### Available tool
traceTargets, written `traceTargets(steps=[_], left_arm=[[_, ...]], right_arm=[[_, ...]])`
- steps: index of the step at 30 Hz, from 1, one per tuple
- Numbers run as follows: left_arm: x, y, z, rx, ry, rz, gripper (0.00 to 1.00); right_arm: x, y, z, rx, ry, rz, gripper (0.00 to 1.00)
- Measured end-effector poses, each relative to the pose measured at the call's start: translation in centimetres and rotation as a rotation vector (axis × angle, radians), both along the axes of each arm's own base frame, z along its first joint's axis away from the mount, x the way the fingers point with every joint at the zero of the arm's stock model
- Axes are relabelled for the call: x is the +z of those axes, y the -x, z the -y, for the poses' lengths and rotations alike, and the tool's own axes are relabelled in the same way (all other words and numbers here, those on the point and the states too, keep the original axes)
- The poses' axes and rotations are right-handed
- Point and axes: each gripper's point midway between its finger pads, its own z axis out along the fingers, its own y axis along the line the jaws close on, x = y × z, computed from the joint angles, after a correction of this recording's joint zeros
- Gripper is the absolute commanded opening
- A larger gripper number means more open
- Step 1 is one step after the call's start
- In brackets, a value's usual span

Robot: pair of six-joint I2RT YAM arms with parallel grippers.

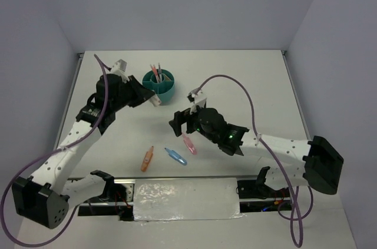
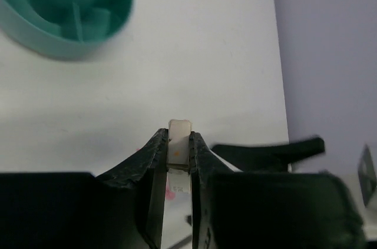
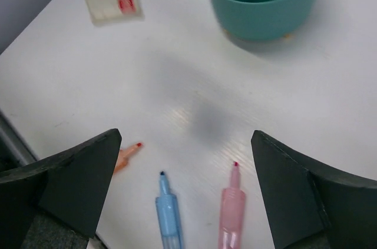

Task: Sort the stationery into containers
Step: Place the stationery in the storage box.

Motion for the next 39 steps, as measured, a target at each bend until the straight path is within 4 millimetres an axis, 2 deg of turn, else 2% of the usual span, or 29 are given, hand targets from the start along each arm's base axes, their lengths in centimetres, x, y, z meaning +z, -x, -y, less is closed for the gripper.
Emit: traceTargets(steps=[3, 6, 10, 13, 19, 23, 27, 31, 34, 35, 37, 38, 39], left_arm=[[-0.1, -3.7, -3.1, 0.141, -0.036, -0.036, 0.00], [-1.6, -7.0, -5.7, 0.244, -0.067, -0.096, 0.00], [-3.9, -9.8, -6.9, 0.291, -0.089, -0.168, 0.00], [-5.0, -11.4, -7.2, 0.304, -0.096, -0.200, 0.00], [-7.1, -13.1, -7.2, 0.310, -0.069, -0.247, 0.00], [-8.8, -13.6, -6.9, 0.311, -0.054, -0.279, 0.00], [-9.6, -14.2, -6.7, 0.308, -0.041, -0.283, 0.00], [-10.2, -14.8, -6.5, 0.313, -0.023, -0.289, 0.05], [-10.7, -14.9, -6.4, 0.314, -0.020, -0.291, 0.18], [-10.8, -14.9, -6.4, 0.314, -0.021, -0.294, 0.27], [-10.9, -14.9, -6.5, 0.314, -0.021, -0.292, 0.36], [-10.9, -14.9, -6.5, 0.314, -0.022, -0.291, 0.47], [-10.9, -14.9, -6.5, 0.314, -0.024, -0.290, 0.51]], right_arm=[[0.9, -0.7, 3.3, -0.087, -0.020, -0.013, 1.00], [2.9, -0.4, 5.8, -0.136, -0.063, -0.002, 1.00], [5.1, 0.5, 7.1, -0.142, -0.115, 0.015, 1.00], [5.2, 1.1, 7.9, -0.145, -0.126, 0.007, 1.00], [3.4, 1.7, 8.7, -0.149, -0.091, -0.029, 1.00], [2.8, 1.9, 8.9, -0.149, -0.072, -0.039, 1.00], [2.4, 2.0, 9.0, -0.145, -0.065, -0.045, 1.00], [2.2, 2.2, 8.9, -0.132, -0.061, -0.051, 1.00], [2.1, 2.4, 8.6, -0.116, -0.056, -0.055, 1.00], [2.0, 2.4, 8.6, -0.112, -0.054, -0.058, 1.00], [1.7, 2.5, 8.3, -0.099, -0.048, -0.065, 1.00], [1.6, 2.6, 8.3, -0.095, -0.045, -0.067, 1.00], [1.5, 2.6, 8.2, -0.091, -0.041, -0.069, 1.00]])
